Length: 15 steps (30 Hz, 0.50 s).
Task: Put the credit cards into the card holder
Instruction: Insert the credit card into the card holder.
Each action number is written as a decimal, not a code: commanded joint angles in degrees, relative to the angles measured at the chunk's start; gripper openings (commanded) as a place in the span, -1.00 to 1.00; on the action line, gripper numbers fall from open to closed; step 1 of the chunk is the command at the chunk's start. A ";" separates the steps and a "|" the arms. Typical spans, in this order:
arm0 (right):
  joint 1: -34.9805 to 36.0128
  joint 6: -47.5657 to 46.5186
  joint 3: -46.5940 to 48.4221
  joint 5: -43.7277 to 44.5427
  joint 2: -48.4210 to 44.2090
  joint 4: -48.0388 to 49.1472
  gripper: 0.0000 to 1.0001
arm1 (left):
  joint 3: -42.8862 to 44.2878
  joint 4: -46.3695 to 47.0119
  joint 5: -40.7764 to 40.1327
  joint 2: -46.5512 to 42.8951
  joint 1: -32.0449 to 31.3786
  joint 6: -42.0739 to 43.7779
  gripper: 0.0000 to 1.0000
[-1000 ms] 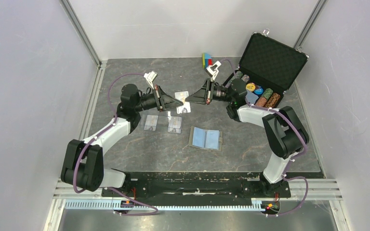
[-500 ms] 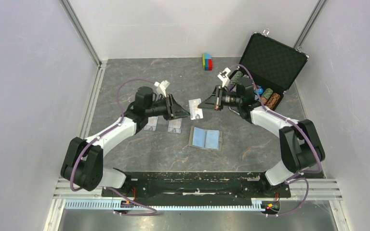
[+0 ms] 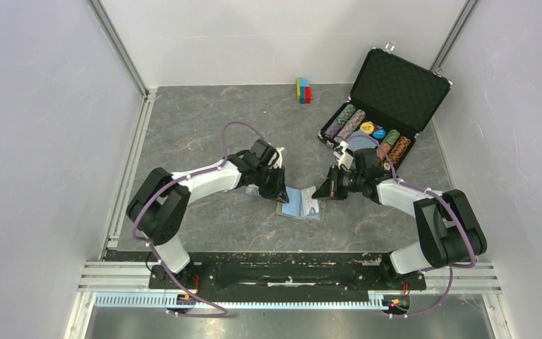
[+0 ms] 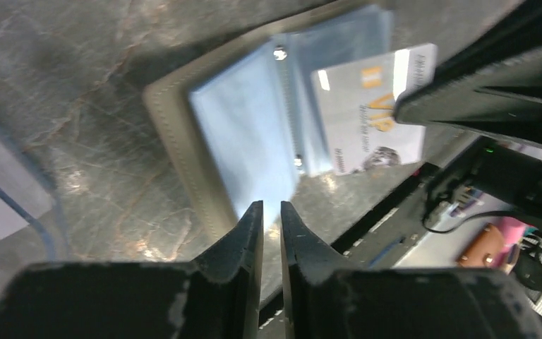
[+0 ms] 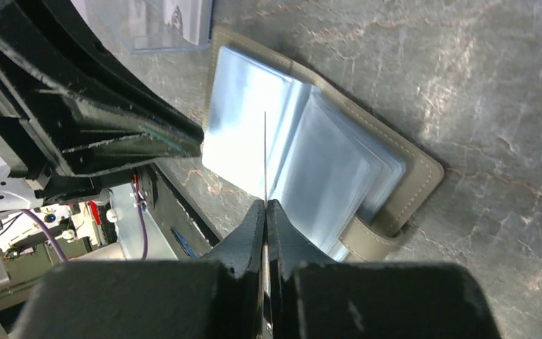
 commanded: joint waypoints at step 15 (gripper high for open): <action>-0.31 4.19 -2.15 -0.24 4.37 9.57 -1.00 | 2.44 -8.57 -8.34 7.05 -1.80 6.32 -0.69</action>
